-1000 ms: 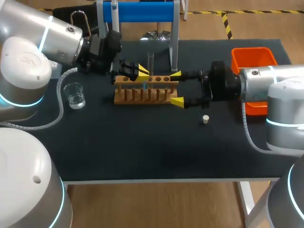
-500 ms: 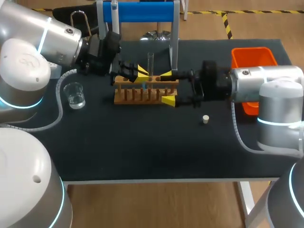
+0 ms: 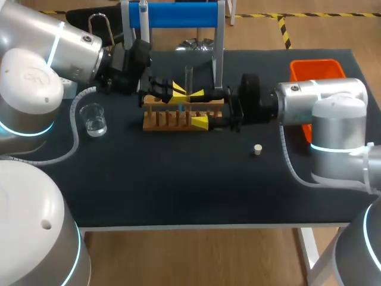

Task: Invert the test tube, pick up the pipette, mount the tip to pipette, aspirate from beaker and dispense into the tube, eject the tip, return the pipette, and cap with the stopper.

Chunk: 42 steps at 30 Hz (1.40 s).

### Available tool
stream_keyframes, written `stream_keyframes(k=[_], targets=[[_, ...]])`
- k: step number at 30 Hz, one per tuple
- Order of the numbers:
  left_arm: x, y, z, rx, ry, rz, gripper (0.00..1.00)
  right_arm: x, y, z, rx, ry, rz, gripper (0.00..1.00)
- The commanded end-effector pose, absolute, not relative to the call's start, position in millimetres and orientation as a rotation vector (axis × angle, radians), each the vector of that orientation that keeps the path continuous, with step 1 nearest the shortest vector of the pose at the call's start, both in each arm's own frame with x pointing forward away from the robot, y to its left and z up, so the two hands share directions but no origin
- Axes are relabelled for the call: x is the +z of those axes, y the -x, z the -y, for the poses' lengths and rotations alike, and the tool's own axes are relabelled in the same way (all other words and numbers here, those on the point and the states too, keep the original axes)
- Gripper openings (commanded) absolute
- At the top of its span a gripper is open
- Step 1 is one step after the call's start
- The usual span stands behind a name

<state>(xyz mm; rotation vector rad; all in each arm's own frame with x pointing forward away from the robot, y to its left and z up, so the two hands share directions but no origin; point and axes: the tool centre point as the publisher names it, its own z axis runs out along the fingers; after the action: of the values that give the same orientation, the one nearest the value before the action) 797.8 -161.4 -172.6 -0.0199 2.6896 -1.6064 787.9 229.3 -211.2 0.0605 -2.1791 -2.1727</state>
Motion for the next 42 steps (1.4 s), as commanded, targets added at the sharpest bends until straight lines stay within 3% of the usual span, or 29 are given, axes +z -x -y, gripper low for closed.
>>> stream_keyframes(k=[1,13,29,42], targets=[[-173,-797,161,-1.607,0.019,-2.688,0.00,-214,-793,-241,-2.160,-0.072,2.184,0.75],[-173,-797,161,-1.607,0.019,-2.688,0.00,-213,-798,-257,-2.159,-0.079,2.175,0.73],[-173,-797,161,-1.607,0.019,-2.688,0.00,-211,-793,-267,-2.158,-0.098,2.156,0.50],[-173,-797,161,-1.607,0.019,-2.688,0.00,-209,-791,-271,-2.154,-0.114,2.156,0.41]])
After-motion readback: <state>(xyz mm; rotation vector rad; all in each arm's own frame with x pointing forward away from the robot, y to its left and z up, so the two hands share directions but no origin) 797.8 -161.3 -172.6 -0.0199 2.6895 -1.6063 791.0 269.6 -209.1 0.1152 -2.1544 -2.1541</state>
